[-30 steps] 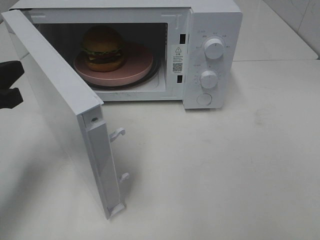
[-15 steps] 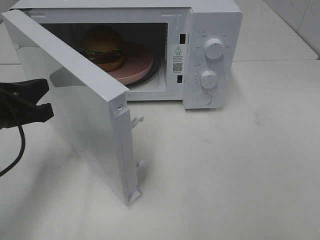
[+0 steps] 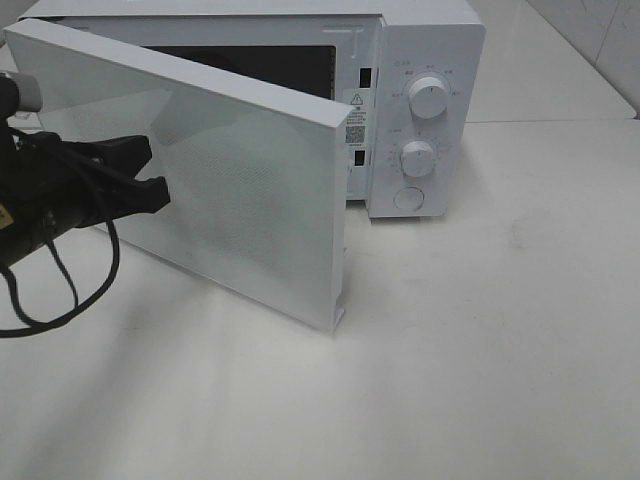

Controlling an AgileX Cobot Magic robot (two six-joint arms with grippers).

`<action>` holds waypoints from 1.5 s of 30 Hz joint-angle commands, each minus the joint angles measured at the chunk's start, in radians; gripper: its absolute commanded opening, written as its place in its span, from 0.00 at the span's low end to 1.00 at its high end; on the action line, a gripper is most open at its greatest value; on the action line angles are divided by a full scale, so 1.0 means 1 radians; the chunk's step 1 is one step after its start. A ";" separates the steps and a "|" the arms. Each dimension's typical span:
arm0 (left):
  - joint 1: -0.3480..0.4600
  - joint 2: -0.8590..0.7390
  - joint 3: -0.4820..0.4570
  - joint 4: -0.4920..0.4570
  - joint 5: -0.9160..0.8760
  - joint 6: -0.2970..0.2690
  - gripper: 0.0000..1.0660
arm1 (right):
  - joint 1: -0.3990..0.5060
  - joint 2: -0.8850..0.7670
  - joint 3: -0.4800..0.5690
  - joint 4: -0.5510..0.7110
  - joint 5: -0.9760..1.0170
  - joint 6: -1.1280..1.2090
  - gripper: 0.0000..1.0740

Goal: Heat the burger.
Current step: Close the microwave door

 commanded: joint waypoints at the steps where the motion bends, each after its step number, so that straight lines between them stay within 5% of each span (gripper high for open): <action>1: -0.044 0.027 -0.067 -0.067 0.041 0.024 0.00 | -0.006 -0.033 0.002 -0.008 -0.013 -0.008 0.67; 16: -0.130 0.133 -0.273 -0.228 0.117 0.125 0.00 | -0.006 -0.033 0.002 -0.008 -0.013 -0.008 0.67; 45: -0.139 0.285 -0.593 -0.308 0.251 0.154 0.00 | -0.006 -0.033 0.002 -0.008 -0.013 -0.008 0.67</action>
